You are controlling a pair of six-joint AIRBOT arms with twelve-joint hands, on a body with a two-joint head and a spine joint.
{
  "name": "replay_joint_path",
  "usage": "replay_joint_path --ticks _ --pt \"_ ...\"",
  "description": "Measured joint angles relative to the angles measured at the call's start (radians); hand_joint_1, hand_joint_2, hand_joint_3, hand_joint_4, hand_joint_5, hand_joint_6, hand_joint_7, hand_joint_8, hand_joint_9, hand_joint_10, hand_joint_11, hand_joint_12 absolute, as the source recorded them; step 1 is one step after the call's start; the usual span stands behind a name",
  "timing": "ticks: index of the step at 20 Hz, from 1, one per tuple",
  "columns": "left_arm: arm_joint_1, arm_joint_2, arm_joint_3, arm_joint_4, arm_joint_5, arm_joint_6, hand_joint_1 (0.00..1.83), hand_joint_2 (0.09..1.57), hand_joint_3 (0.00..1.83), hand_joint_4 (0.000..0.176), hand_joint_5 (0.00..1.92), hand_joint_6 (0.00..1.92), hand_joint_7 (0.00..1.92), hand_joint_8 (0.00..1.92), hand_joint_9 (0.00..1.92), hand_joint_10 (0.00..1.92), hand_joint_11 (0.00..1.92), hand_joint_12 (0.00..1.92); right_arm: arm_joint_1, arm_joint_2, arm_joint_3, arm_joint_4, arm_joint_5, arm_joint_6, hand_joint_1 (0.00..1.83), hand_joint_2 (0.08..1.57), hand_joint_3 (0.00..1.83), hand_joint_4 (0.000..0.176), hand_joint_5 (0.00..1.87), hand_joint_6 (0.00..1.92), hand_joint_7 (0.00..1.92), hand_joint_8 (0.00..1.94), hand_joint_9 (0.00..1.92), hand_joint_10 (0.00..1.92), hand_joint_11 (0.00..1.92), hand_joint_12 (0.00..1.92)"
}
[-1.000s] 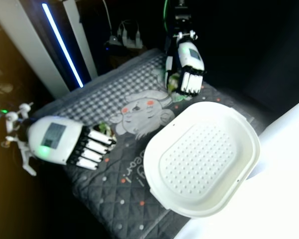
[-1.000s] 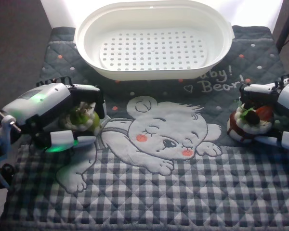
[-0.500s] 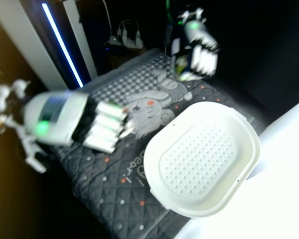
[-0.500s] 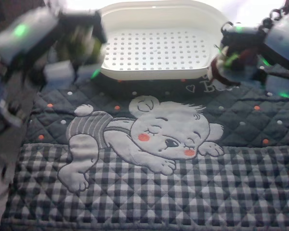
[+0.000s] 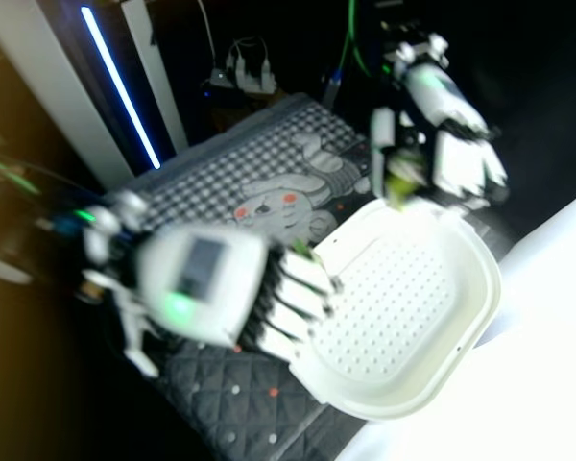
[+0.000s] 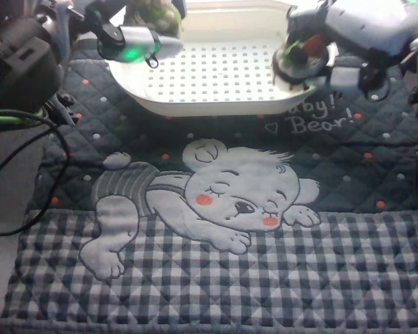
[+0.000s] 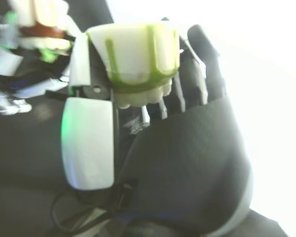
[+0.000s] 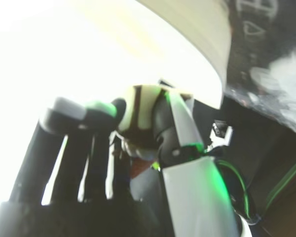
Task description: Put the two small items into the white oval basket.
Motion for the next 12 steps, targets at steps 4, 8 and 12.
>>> replay_joint_path --ticks 4,8,12 --pt "0.003 -0.055 0.042 -0.011 0.063 -0.021 0.88 1.17 0.0 0.038 0.17 0.41 0.19 0.37 0.17 0.81 0.03 1.61 0.009 -0.025 0.021 0.006 -0.03 0.002 0.91 1.14 0.0 0.034 0.07 0.38 0.12 0.34 0.05 0.74 0.03 1.41" --pt "0.012 -0.061 0.053 -0.028 0.084 -0.024 0.7 0.98 0.01 0.176 0.0 0.0 0.0 0.0 0.0 0.0 0.0 0.43 0.009 -0.022 0.026 0.013 -0.042 0.0 0.59 1.08 0.0 0.063 0.0 0.0 0.0 0.0 0.0 0.0 0.0 0.14" --pt "0.016 -0.046 0.04 -0.032 0.082 -0.024 0.67 0.9 0.0 0.176 0.0 0.0 0.0 0.0 0.0 0.0 0.0 0.0 0.009 -0.015 0.003 0.004 -0.048 -0.001 0.48 1.05 0.0 0.101 0.0 0.0 0.0 0.0 0.0 0.0 0.0 0.0"
